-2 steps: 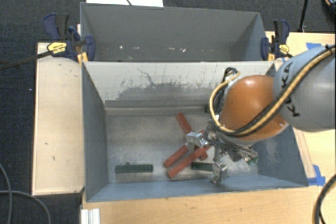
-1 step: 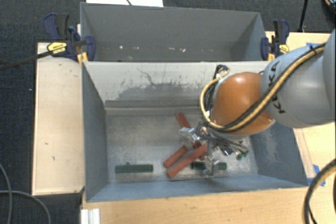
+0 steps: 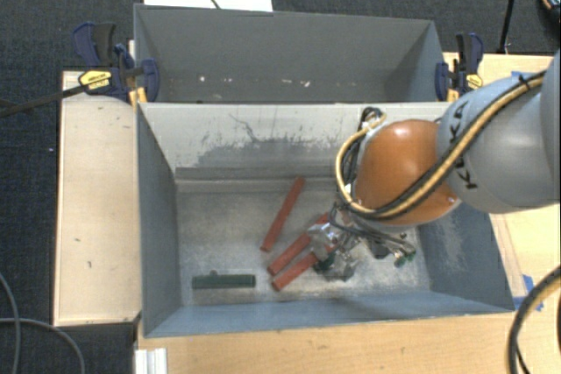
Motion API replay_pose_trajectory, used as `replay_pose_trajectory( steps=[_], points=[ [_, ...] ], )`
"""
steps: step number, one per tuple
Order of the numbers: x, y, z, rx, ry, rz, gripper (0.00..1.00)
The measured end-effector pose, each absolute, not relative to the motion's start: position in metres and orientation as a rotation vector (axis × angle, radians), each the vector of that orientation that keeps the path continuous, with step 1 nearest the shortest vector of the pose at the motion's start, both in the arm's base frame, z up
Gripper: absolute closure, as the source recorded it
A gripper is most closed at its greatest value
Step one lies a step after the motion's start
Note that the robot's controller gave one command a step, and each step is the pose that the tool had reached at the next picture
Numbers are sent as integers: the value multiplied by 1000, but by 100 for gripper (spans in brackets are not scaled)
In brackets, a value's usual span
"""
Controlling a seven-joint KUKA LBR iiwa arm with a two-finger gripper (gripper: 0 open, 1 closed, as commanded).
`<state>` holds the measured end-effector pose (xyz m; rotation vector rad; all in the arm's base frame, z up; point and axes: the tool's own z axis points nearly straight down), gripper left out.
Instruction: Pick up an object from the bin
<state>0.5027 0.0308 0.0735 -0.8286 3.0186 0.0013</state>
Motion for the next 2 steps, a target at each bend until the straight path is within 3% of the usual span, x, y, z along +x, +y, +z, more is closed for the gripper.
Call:
replay_pose_trajectory(
  steps=[1, 2],
  points=[
    [514, 6, 187, -924, 2992, -6, 100],
    [512, 7, 182, -925, 3001, 1, 0]
  ],
)
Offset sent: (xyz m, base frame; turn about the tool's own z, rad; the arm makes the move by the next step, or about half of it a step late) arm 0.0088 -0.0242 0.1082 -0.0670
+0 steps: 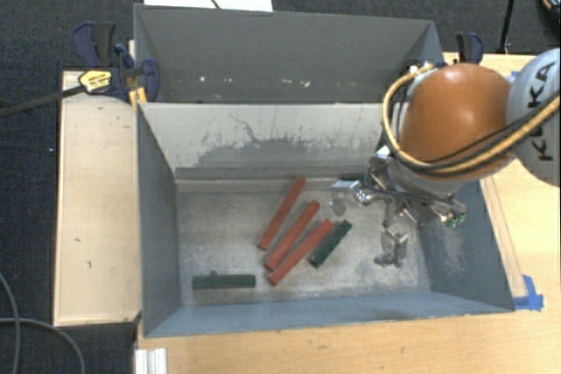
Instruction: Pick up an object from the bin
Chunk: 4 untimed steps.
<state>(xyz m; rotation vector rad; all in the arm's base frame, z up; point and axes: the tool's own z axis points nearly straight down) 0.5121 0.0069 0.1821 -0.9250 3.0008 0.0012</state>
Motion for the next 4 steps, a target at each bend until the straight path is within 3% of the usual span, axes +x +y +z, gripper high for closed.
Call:
replay_pose_trajectory(
  steps=[1, 2, 3, 4],
  points=[
    [505, 24, 67, -691, 3067, 4, 0],
    [507, 23, 72, -687, 3061, 1, 100],
    [522, -27, 121, -720, 3050, -5, 100],
    [520, -23, 118, -726, 3054, 1, 0]
  ],
)
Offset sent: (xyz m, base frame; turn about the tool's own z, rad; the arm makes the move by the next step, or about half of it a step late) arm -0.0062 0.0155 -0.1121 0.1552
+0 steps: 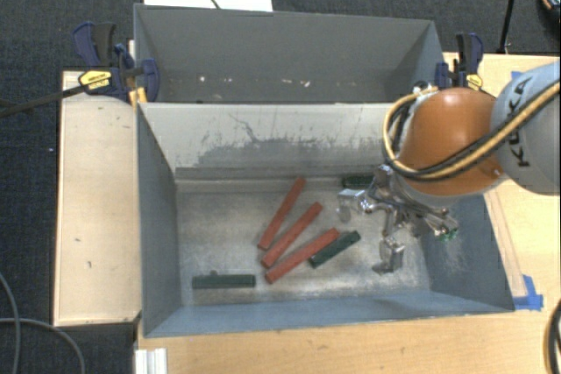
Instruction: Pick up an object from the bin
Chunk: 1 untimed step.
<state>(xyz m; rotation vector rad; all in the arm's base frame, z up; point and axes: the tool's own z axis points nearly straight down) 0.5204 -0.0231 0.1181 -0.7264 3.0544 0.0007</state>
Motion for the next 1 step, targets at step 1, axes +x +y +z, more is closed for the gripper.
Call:
replay_pose_trajectory(
  steps=[1],
  points=[
    [492, 21, 69, -559, 3087, 3, 0]
  ],
)
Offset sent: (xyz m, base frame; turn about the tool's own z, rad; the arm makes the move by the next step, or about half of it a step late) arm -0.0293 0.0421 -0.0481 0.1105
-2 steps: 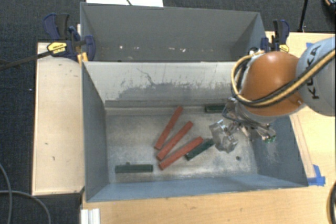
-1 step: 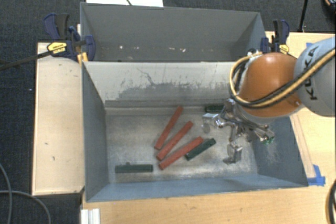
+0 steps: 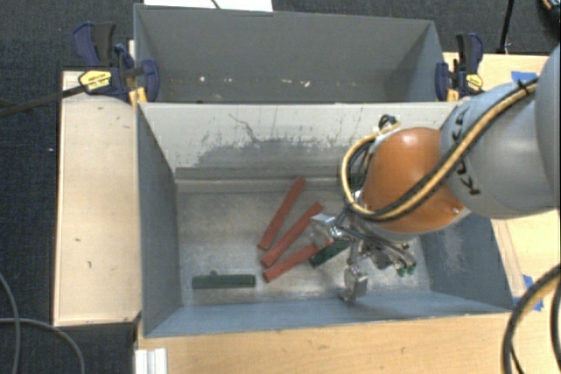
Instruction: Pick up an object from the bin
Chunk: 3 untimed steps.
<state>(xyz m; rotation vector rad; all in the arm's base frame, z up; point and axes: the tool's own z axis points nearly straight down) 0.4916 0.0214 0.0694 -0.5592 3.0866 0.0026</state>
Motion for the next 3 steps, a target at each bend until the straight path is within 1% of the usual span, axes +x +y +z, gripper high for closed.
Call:
replay_pose_trajectory(
  steps=[1, 2, 3],
  points=[
    [494, 20, 73, -556, 3083, 1, 100],
    [512, 68, 173, -612, 3069, 2, 100],
    [504, 63, 296, -612, 3070, -1, 100]
  ],
)
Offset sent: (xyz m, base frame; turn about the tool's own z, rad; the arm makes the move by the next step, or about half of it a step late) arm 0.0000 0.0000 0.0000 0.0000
